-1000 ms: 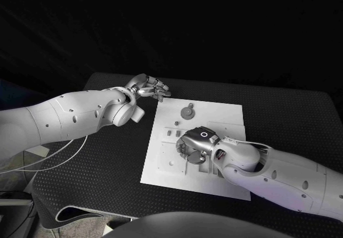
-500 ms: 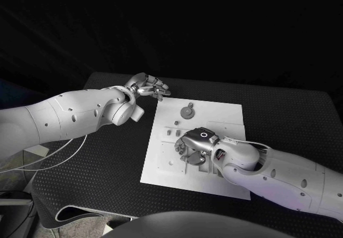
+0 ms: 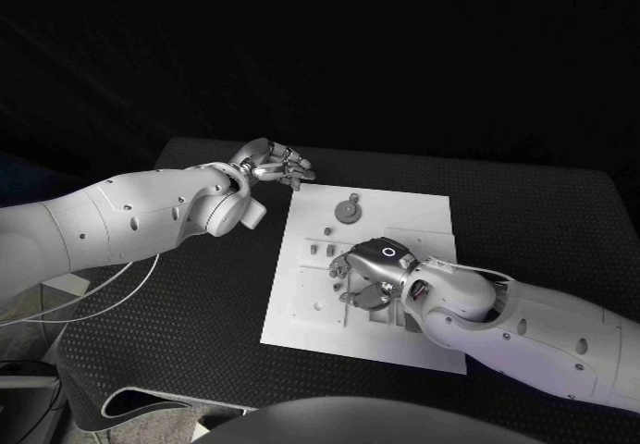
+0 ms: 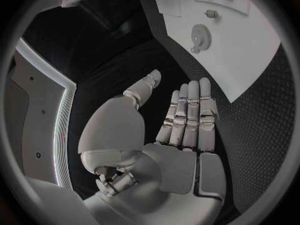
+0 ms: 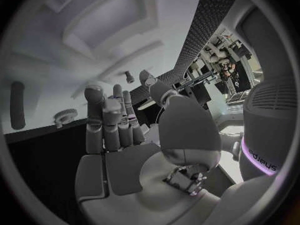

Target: Assemble the parts on the task board

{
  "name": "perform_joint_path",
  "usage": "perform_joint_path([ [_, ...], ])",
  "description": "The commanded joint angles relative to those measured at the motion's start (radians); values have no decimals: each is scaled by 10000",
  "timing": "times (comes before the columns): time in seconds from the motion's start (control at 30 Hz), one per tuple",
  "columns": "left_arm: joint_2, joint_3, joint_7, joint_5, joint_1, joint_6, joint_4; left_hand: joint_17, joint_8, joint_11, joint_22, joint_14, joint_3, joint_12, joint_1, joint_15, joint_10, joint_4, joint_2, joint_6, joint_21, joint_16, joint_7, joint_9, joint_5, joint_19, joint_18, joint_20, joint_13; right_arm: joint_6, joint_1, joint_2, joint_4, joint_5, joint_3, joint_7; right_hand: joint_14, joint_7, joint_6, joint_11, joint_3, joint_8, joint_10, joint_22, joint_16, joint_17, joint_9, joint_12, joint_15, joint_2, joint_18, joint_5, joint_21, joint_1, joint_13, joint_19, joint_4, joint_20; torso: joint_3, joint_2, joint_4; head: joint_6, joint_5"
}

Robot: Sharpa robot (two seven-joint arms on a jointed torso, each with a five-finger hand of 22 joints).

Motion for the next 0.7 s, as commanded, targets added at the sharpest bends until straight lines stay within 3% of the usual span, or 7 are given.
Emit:
perform_joint_path([
  [0.03, 6, 9, 53, 6, 15, 115, 6, 13, -14, 6, -13, 20, -59, -11, -8, 61, -58, 2, 4, -45, -62, -61, 2, -5, -48, 31, 178, 45, -11, -744, 88, -187, 208, 39, 39, 130, 53, 4, 25, -36, 56, 47, -11, -9, 0, 14, 7, 50, 2, -70, 1082, 10, -48, 41, -12, 87, 20, -55, 10, 3, -17, 68, -49],
  [0.2, -17, 8, 81, 6, 13, 116, -10, 16, -13, 7, -13, 19, -60, -10, -8, 62, -58, 3, 8, -45, -63, -63, 2, -5, -51, 32, 177, 46, -11, -873, 290, -707, 620, 35, 405, 31, 111, -8, 51, -96, 106, 87, 133, 8, 54, 32, 15, 125, -55, -29, 1082, 10, -23, 110, 8, 165, -11, -87, 15, 2, -28, 161, -139],
  [0.33, -36, 8, 160, 6, 13, 37, -58, 33, -29, 4, -14, 27, -73, -2, -19, 62, -52, 8, -2, -81, -66, -70, 15, -11, -63, 41, 179, 46, -9, -513, 561, -1241, 758, 35, 672, -137, 129, -1, 22, -109, 89, 84, 161, 21, 75, 39, 8, 132, -68, -97, 1082, 10, -13, 93, 7, 188, -25, -97, 8, -2, -42, 252, -262],
  [0.5, -48, 7, 188, 7, 12, 24, -114, 37, -30, 3, -14, 29, -74, -1, -18, 62, -50, 7, -3, -85, -67, -72, 17, -12, -64, 42, 180, 46, -8, 84, 868, -1810, 863, -33, 753, -290, 135, -90, -236, -9, 26, -20, -79, 24, 70, 28, -45, 5, 30, -485, 1082, 9, -43, -138, -78, 190, 102, -84, 4, 4, -24, 306, -351],
  [0.7, -44, 5, 191, 12, 10, 39, -153, 41, -29, 2, -15, 29, -73, 0, -13, 61, -49, 6, -1, -85, -69, -74, 18, -11, -64, 43, 181, 45, -8, 904, 928, -2169, 1016, -205, 751, -479, 99, -326, -606, 140, 82, -125, -486, 15, 40, -6, -76, -16, 176, -819, 1082, 10, -120, -278, -232, 163, 336, -76, 9, 0, -17, 315, -347],
])
